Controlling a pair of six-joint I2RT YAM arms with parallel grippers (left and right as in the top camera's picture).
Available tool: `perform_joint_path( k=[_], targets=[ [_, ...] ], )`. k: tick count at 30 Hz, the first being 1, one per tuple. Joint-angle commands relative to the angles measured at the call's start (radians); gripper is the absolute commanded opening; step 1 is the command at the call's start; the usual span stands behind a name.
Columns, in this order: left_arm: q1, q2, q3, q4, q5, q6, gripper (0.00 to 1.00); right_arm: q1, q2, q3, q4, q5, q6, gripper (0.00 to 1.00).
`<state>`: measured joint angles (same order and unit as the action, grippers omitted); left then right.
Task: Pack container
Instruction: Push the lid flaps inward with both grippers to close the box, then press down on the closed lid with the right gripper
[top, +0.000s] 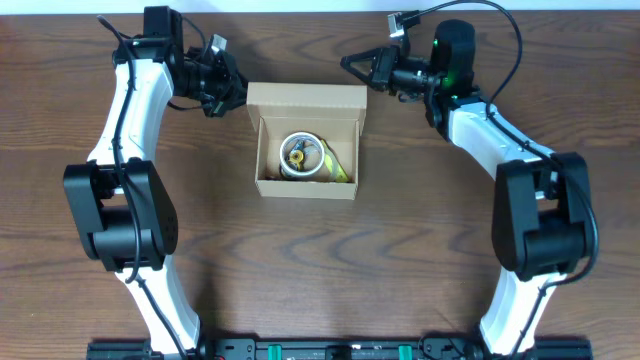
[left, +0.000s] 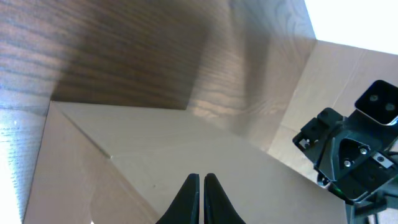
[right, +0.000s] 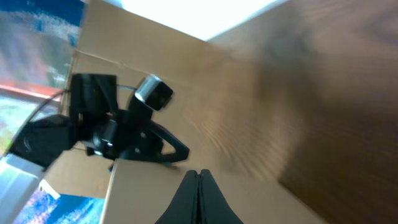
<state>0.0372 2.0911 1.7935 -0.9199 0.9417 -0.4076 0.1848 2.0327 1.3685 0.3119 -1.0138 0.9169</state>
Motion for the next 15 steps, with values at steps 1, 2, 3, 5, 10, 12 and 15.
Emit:
perform_joint_path(
  k=[1, 2, 3, 5, 10, 12, 15],
  targets=[
    [-0.002, -0.022, 0.017, -0.030, -0.003, 0.086, 0.06, 0.016, -0.066, 0.011, -0.101, -0.014, -0.148, 0.01],
    [-0.002, -0.025, 0.017, -0.042, -0.007, 0.098, 0.06, 0.019, -0.078, 0.011, -0.146, -0.004, -0.179, 0.01],
    [-0.002, -0.030, 0.017, -0.050, -0.011, 0.111, 0.05, 0.022, -0.093, 0.011, -0.196, 0.007, -0.214, 0.01],
    [-0.003, -0.047, 0.018, -0.068, -0.047, 0.129, 0.06, 0.029, -0.126, 0.011, -0.286, 0.020, -0.279, 0.01],
    [-0.006, -0.124, 0.018, -0.123, -0.181, 0.159, 0.06, 0.064, -0.172, 0.011, -0.447, 0.029, -0.369, 0.01],
    [-0.006, -0.141, 0.018, -0.137, -0.196, 0.162, 0.05, 0.080, -0.180, 0.011, -0.492, 0.043, -0.396, 0.01],
    [-0.006, -0.166, 0.018, -0.162, -0.248, 0.162, 0.06, 0.118, -0.191, 0.011, -0.556, 0.069, -0.422, 0.01]
  ],
)
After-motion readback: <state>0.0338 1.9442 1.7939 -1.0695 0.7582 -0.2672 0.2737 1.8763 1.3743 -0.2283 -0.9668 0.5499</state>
